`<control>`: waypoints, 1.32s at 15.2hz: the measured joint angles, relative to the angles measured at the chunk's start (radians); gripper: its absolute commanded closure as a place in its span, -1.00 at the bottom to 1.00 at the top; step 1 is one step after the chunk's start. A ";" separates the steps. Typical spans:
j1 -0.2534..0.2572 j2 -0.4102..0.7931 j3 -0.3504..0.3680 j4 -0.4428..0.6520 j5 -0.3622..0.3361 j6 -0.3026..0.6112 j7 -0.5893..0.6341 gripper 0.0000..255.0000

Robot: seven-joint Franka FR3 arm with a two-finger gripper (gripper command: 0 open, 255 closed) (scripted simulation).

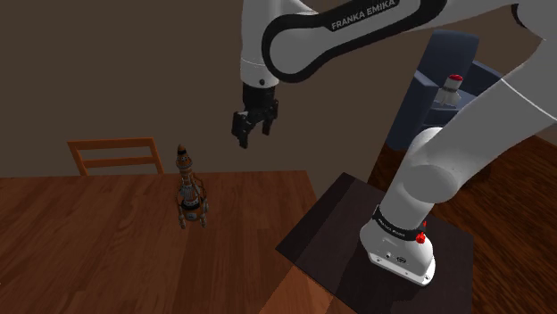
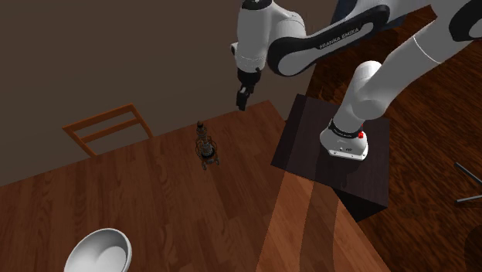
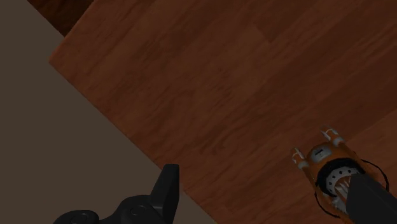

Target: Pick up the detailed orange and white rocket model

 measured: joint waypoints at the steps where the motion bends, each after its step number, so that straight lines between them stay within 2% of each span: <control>1: 0.003 0.027 0.018 0.009 0.000 0.020 0.024 -1.00; 6: 0.003 0.198 0.096 0.066 -0.036 0.136 0.147 -1.00; 10: 0.008 0.356 0.144 0.142 -0.109 0.210 0.263 -1.00; 15: 0.044 0.556 0.159 0.261 -0.232 0.272 0.409 -1.00; 20: 0.061 0.619 0.148 0.263 -0.279 0.326 0.450 -1.00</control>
